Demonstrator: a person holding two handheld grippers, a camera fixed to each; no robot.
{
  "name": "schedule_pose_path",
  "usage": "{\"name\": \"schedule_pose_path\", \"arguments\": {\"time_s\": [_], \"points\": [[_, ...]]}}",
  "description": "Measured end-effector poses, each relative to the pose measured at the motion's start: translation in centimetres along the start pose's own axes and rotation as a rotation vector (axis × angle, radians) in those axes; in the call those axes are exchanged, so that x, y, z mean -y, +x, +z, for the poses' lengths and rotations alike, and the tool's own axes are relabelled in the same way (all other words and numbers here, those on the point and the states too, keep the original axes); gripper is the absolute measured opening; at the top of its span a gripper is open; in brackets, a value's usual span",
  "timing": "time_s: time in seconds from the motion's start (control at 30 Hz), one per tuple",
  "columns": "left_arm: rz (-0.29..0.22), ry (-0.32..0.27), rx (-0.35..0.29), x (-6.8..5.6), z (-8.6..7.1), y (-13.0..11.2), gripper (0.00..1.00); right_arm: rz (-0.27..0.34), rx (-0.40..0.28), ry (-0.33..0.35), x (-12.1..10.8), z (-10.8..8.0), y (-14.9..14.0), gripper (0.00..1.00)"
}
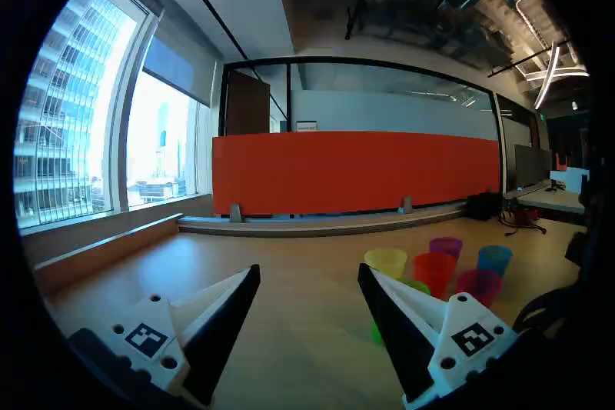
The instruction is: Pour water
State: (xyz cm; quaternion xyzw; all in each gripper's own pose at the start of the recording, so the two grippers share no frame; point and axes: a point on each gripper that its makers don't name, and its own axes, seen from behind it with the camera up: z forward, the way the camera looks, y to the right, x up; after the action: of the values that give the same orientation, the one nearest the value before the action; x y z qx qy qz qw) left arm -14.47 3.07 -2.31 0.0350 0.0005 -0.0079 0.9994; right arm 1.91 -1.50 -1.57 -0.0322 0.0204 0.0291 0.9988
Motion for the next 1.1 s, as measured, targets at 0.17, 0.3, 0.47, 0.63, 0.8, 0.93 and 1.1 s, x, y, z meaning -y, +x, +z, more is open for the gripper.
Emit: {"name": "schedule_pose_path", "arguments": {"time_s": [0.17, 0.3, 0.47, 0.63, 0.8, 0.93, 1.1], "points": [[-0.005, -0.002, -0.004, 0.4, 0.2, -0.6, 0.94, 0.011, 0.004, -0.006, -0.2, 0.1, 0.2, 0.99], [-0.005, 0.002, -0.002, 1.0, 0.3, -0.9, 0.94, 0.015, 0.001, -0.012, -0.4, 0.1, 0.4, 0.99], [-0.011, 0.011, 0.005, 1.6, 0.3, -1.4, 0.94, 0.013, 0.0, -0.014, -0.5, 0.0, 0.7, 0.99], [-0.019, 0.0, 0.005, 1.6, 0.4, -1.4, 0.94, 0.011, -0.003, -0.012, -0.3, 0.0, 0.8, 0.99], [-0.019, -0.002, 0.002, 1.6, 0.2, -1.3, 0.94, 0.015, -0.001, -0.012, -0.3, 0.1, 0.8, 0.99], [-0.017, 0.0, 0.002, 1.7, 0.1, -1.2, 0.94, 0.015, -0.005, -0.014, -0.4, 0.1, 0.8, 0.99], [-0.016, 0.002, 0.001, 1.7, 0.0, -1.2, 0.94, 0.015, -0.005, -0.014, -0.5, 0.1, 0.7, 0.99]]}}
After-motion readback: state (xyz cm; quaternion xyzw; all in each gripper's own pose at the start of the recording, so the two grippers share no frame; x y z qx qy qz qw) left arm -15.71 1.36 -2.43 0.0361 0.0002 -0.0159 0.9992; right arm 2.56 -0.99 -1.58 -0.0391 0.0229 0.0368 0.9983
